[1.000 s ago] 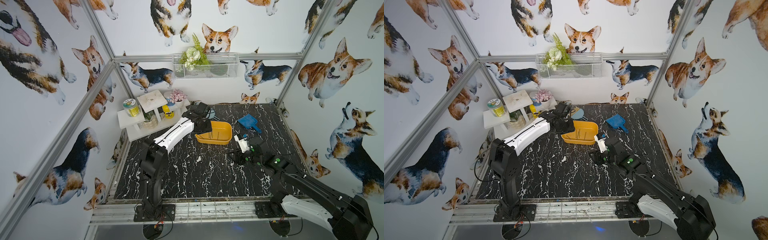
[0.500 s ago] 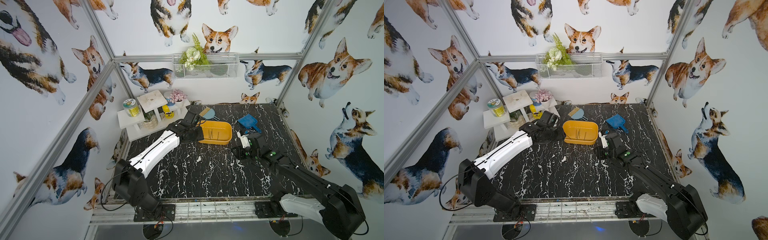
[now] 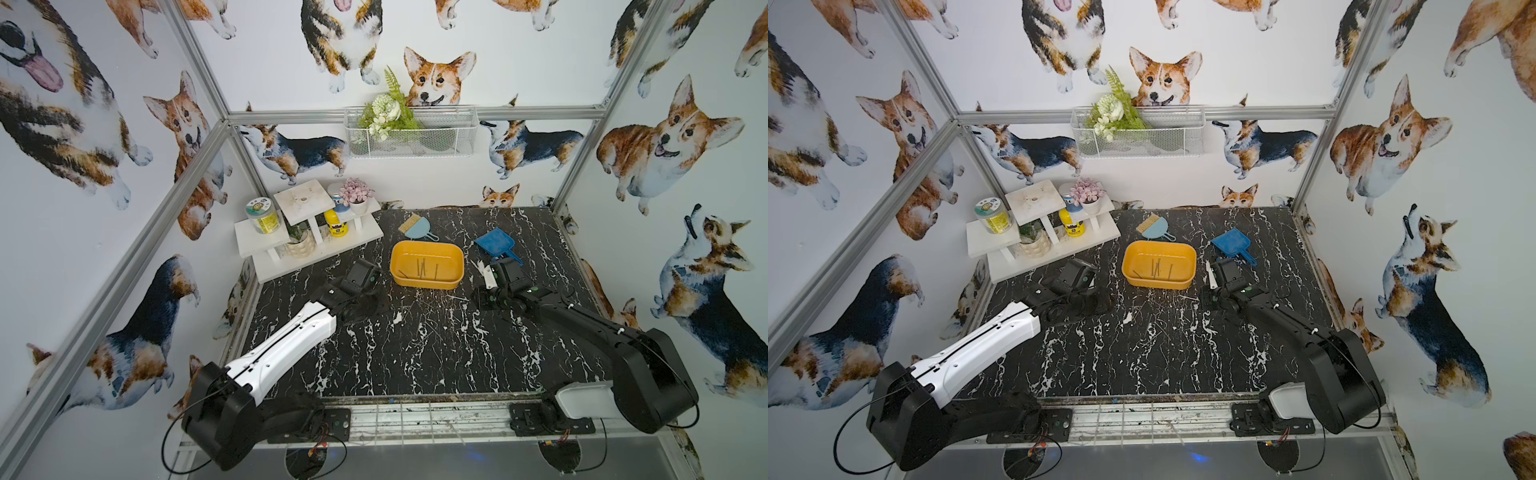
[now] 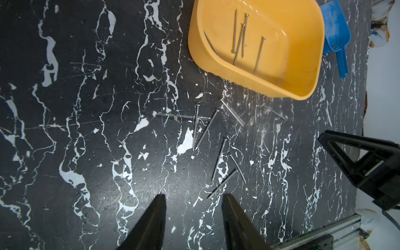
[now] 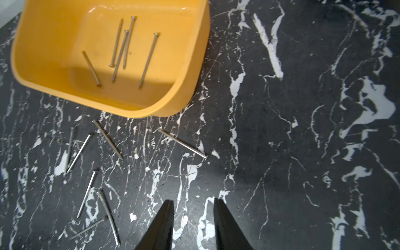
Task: Put the nails on the desktop into the storage box
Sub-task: Pick up the nail from the center of the board.
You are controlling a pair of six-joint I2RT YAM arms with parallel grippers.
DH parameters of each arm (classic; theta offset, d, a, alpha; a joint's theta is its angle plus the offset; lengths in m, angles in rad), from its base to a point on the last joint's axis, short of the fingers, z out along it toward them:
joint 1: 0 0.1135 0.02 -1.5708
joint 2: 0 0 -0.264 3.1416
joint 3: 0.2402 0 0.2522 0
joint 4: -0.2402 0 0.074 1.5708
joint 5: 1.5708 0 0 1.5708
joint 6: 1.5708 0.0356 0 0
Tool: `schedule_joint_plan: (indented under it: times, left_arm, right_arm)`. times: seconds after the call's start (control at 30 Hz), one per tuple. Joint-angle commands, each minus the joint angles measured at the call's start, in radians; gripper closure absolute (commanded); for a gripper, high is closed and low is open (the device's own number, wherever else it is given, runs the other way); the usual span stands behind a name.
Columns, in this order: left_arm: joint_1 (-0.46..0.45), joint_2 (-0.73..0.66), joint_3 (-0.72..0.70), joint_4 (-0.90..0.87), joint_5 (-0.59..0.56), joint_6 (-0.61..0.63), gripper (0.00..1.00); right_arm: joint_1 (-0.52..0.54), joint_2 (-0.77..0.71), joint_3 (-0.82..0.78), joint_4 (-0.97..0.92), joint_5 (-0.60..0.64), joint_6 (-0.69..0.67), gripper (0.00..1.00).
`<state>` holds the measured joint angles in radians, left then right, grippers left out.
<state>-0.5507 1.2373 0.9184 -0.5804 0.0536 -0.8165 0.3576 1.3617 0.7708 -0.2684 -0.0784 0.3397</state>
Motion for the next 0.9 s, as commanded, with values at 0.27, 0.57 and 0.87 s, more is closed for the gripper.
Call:
schedule_joint_plan:
  times: [0.27,0.57,0.87]
  left_arm:
    - [0.0,-0.033,-0.05,0.048,-0.02,-0.022,0.52]
    - [-0.002,-0.032,-0.068,0.065,-0.012,-0.025,0.52]
    - [0.0,-0.033,-0.079,0.073,-0.006,-0.032,0.52]
  right_arm:
    - [-0.015,0.138,0.028,0.046,0.012,0.052,0.73]
    - [-0.014,0.193,0.037,0.079,-0.004,0.079,0.73]
    - [-0.014,0.238,0.064,0.092,-0.011,0.082,0.73]
